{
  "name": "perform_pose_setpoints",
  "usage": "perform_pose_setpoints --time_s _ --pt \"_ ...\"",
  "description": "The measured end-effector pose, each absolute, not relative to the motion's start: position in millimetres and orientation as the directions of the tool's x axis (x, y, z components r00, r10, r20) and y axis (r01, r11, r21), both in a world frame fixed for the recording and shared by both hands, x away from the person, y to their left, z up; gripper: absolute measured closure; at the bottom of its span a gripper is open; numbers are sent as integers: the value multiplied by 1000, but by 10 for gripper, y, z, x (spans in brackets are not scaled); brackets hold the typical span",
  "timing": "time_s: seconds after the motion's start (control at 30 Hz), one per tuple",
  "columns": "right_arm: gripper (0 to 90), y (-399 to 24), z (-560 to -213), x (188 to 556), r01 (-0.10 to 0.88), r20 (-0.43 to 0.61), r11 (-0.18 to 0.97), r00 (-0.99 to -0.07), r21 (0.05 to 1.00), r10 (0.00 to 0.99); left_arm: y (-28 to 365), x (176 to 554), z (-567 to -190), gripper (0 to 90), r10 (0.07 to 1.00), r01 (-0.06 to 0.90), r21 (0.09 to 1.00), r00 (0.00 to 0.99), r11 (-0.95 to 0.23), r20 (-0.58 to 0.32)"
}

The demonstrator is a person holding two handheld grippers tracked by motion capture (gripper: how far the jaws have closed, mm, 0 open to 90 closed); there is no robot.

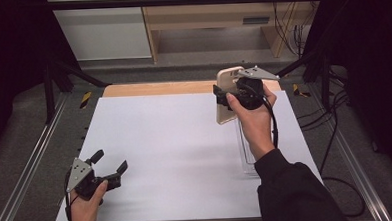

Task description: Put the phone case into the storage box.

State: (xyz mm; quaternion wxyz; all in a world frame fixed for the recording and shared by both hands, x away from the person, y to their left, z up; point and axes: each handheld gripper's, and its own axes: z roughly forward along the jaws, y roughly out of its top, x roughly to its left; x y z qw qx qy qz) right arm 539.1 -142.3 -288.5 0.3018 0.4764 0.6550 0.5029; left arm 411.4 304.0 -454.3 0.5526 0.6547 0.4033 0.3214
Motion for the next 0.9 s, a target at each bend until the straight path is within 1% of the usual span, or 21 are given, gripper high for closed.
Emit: perform_pose_setpoints --time_s 0.53,0.57,0.7,0.9 --pt "116 -1805 -2938 5607 284 74 -1 -247 959 966 3041 4136 -4561 39 880 173 983 474 -62 -28" --pt "116 -1828 -2958 5642 279 62 5 -231 960 971 3039 4137 -4561 39 880 172 983 475 -62 -28" --pt "116 -1870 -2997 5692 279 56 7 -215 960 975 3036 4133 -4568 39 883 172 983 469 -66 -23" --pt "116 -1993 -3076 5756 288 78 -21 -187 957 979 3061 4133 -4576 39 889 172 983 457 -61 -25"
